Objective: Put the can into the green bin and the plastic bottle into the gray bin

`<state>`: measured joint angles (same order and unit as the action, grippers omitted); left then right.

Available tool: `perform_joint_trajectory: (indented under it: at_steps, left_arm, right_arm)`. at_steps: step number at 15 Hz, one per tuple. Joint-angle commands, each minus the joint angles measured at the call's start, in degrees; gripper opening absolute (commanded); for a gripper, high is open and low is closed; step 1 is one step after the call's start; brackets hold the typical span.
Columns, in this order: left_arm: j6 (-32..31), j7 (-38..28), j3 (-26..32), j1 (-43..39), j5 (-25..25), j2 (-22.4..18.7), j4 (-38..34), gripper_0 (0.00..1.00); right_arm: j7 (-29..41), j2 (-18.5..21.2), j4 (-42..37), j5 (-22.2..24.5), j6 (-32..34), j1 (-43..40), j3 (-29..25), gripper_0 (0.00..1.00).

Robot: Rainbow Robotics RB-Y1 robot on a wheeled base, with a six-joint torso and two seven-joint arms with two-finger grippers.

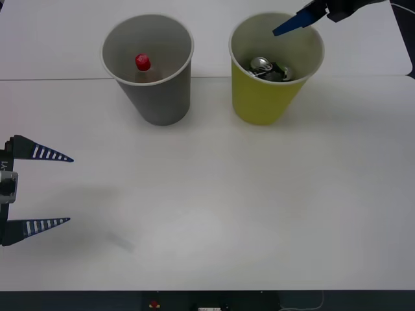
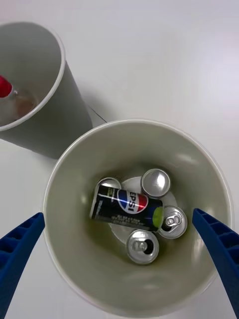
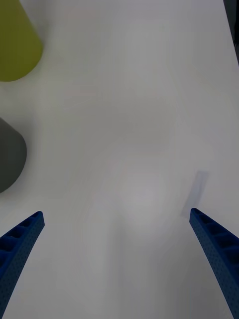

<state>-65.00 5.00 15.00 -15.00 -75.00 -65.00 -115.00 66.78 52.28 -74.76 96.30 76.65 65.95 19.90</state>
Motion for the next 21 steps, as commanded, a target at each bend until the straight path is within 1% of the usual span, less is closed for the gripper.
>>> perform_joint_trajectory:
  at_steps: [1, 3, 5, 8, 9, 10, 12, 14, 15, 16, 17, 21]
  left_arm:
    - [0.0, 0.0, 0.0, 0.0, 0.0, 0.0, 0.0, 1.00]
    - [0.0, 0.0, 0.0, 0.0, 0.0, 0.0, 0.0, 1.00]
    - [0.0, 0.0, 0.0, 0.0, 0.0, 0.0, 0.0, 1.00]
    - [0.0, 0.0, 0.0, 0.0, 0.0, 0.0, 0.0, 1.00]
    - [0.0, 0.0, 0.0, 0.0, 0.0, 0.0, 0.0, 1.00]
    - [0.0, 0.0, 0.0, 0.0, 0.0, 0.0, 0.0, 1.00]
    - [0.0, 0.0, 0.0, 0.0, 0.0, 0.0, 0.0, 1.00]
    - [0.0, 0.0, 0.0, 0.0, 0.0, 0.0, 0.0, 1.00]
    - [0.0, 0.0, 0.0, 0.0, 0.0, 0.0, 0.0, 1.00]
    - [0.0, 0.0, 0.0, 0.0, 0.0, 0.0, 0.0, 1.00]
    - [0.0, 0.0, 0.0, 0.0, 0.0, 0.0, 0.0, 1.00]
    - [0.0, 0.0, 0.0, 0.0, 0.0, 0.0, 0.0, 1.00]
  right_arm:
    - [-4.0, 3.2, -2.8, -7.2, 0.0, -4.3, -2.8, 1.00]
    - [-4.4, 5.3, -9.4, -8.2, 0.0, -9.1, -6.2, 1.00]
    - [-5.1, 6.7, -16.3, -9.8, 0.0, -15.4, -10.4, 1.00]
    - [-7.5, 8.5, -25.2, -11.9, -1.4, -23.4, -15.0, 1.00]
    - [-10.7, 9.0, -28.3, -12.2, -2.3, -26.9, -17.0, 1.00]
    - [-13.2, 9.4, -29.8, -13.3, -2.9, -29.6, -18.0, 1.00]
    - [-19.5, 10.7, -32.0, -17.5, -4.0, -34.9, -19.5, 1.00]
    - [-25.0, 11.7, -33.8, -20.5, -4.1, -39.7, -21.3, 1.00]
    - [-28.1, 12.1, -35.0, -21.9, -4.1, -43.1, -23.1, 1.00]
    - [-29.8, 12.1, -35.8, -22.1, -4.1, -44.9, -24.1, 1.00]
    - [-32.8, 12.1, -37.8, -22.5, -4.1, -49.1, -26.5, 1.00]
    - [-38.0, 12.1, -43.5, -22.5, -4.0, -60.2, -32.6, 1.00]
